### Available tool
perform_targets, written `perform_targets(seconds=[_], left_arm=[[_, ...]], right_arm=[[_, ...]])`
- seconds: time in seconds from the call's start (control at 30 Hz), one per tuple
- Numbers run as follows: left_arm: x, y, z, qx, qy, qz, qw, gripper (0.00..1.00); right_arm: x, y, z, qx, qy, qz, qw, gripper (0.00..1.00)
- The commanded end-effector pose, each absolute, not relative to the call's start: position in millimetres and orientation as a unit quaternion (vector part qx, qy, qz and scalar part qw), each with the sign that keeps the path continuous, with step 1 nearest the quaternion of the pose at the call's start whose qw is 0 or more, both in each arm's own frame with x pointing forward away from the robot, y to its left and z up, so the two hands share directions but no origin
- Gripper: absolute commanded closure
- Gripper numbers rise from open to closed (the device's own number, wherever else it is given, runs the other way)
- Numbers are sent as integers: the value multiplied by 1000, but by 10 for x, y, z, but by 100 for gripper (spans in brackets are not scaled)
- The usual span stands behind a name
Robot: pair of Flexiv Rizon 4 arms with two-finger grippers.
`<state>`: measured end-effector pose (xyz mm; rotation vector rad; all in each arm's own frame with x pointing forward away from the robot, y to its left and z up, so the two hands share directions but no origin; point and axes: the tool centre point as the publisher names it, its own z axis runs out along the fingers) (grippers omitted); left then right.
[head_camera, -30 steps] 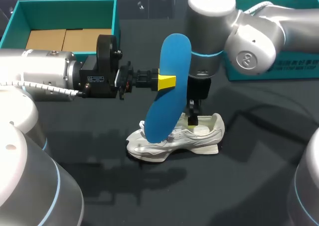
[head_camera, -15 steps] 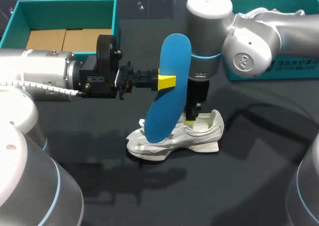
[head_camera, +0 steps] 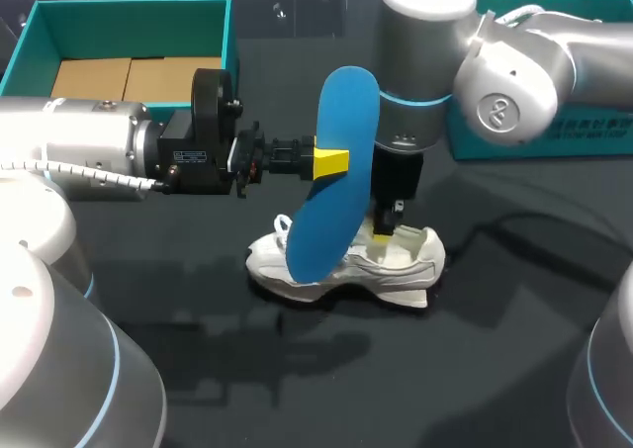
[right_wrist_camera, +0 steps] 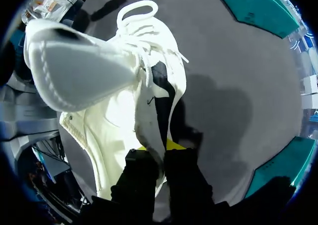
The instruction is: Take the shoe out of the shoebox, open the shoe tongue, remove and reinsert the insole, then place the shoe into the shoebox
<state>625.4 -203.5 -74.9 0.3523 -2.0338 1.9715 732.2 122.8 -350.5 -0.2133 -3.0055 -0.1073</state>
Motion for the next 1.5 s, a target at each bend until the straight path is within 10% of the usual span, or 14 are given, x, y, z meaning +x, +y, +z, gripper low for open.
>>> perform_targets(seconds=[0.03, 1.5], left_arm=[[6261, -2058, -759, 122, -704, 685, 143, 100], [6261, -2058, -759, 122, -704, 685, 143, 100]], right_arm=[[7145, 1140, -3338, -146, -984, -98, 31, 100], [6629, 1182, -3325, -561, -822, -101, 8, 100]])
